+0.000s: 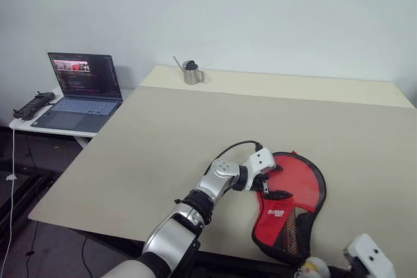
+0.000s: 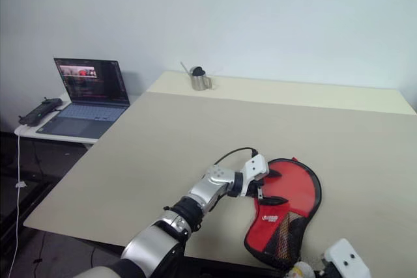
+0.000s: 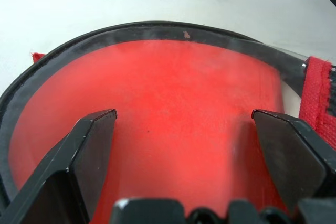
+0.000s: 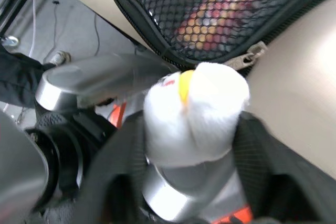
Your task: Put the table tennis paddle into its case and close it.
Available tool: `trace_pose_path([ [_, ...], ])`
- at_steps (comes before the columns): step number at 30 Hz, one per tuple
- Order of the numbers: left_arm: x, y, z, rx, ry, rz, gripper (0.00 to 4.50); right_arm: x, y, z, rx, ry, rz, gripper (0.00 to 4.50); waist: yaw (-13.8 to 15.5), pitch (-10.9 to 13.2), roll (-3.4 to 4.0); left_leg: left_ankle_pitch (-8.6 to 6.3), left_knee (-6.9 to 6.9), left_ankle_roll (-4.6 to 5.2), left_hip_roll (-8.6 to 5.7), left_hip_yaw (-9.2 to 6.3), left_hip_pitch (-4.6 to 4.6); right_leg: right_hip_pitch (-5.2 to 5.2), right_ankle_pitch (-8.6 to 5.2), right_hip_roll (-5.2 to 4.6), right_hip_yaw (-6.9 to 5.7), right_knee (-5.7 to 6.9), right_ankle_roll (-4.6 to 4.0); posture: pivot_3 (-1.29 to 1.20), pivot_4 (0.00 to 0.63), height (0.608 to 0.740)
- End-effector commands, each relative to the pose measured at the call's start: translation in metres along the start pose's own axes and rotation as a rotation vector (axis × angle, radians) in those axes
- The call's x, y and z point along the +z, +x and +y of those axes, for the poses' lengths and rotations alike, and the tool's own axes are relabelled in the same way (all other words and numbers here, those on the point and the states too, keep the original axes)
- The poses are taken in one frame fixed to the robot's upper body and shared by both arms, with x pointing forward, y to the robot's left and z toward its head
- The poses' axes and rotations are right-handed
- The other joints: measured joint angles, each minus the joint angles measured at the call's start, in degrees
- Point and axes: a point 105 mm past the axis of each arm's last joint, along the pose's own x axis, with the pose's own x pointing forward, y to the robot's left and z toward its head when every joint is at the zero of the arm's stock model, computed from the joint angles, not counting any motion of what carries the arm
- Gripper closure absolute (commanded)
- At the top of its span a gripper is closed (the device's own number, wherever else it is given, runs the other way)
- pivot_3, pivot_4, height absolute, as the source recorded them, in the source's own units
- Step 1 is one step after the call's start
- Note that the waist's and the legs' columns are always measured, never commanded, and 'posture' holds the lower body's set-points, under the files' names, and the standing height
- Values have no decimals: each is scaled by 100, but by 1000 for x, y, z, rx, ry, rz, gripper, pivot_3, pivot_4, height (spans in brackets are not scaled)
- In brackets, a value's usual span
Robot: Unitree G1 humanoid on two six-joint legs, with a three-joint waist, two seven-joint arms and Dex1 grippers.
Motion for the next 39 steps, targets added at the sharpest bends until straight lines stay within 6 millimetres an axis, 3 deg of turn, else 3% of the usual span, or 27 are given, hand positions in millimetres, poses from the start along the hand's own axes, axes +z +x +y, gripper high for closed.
trace_pose_path([
  [1, -20, 3, -8, -17, -27, 72, 0, 14, -17, 5, 35, -87, -54, 1407, -6, -2, -5, -3, -2, -4, 3, 3, 1, 1, -1, 0, 0, -1, 2, 0, 150, 740],
  [3, -20, 3, -8, -15, -28, 72, 0, 20, -27, 5, 36, -110, -76, 1407, -9, -2, -6, -9, -1, -14, 4, 4, 0, 1, -2, -1, -1, -1, 3, 0, 150, 740],
  [7, -16, 3, -7, -9, -30, 46, 0, 50, -43, -2, -1, -174, -183, 1407, -17, -2, -10, -14, 2, -18, 14, 13, -1, 0, -2, -1, -4, -4, 3, 0, 150, 740],
  [11, 20, -15, -3, -58, -44, -131, 0, 100, -51, -30, -172, -264, -379, 1407, -62, 4, 1, -15, 18, -19, 130, 106, -26, 0, -1, 4, -95, -57, 0, 0, 150, 740],
  [13, 36, -28, 1, -70, -39, -193, 0, 113, -51, -47, -238, -303, -419, 1407, -95, 19, 14, -14, 20, -18, 181, 151, -54, 4, 4, -1, -138, -95, -7, 0, 150, 740],
  [18, 73, -63, 9, -72, -18, -296, 0, 140, -44, -79, -336, -370, -560, 1407, -110, 66, -39, 3, 54, 13, 183, 182, -82, -43, 7, -3, -119, 4, -29, 0, 150, 740],
  [23, 95, -109, 26, 9, 11, -336, 0, 153, -33, -97, -276, -362, -627, 1407, -150, 76, -42, -5, 66, 28, 176, 195, -94, -99, -27, 0, -93, 116, -40, 0, 150, 740],
  [29, 98, -150, 35, 124, 49, -287, 0, 161, -29, -124, -266, -345, -650, 1407, -188, 88, -38, -5, 73, 30, 187, 194, -71, -100, -64, 10, -87, 166, -51, 0, 150, 740],
  [33, 96, -166, 42, 228, 66, -272, 0, 163, -35, -143, -310, -354, -643, 1407, -180, 92, -37, -4, 79, 32, 186, 202, -49, -100, -70, 9, -74, 204, -59, 0, 150, 740],
  [36, 98, -158, 42, 269, 85, -268, 0, 160, -52, -162, -363, -339, -642, 1407, -167, 92, -36, 1, 78, 39, 188, 199, -44, -97, -70, 10, -77, 212, -64, 0, 150, 740],
  [39, 94, -160, 49, 292, 115, -254, 0, 165, -55, -157, -376, -340, -646, 1407, -180, 94, -32, 1, 78, 39, 187, 208, -44, -98, -69, 10, -68, 212, -63, 0, 150, 740],
])
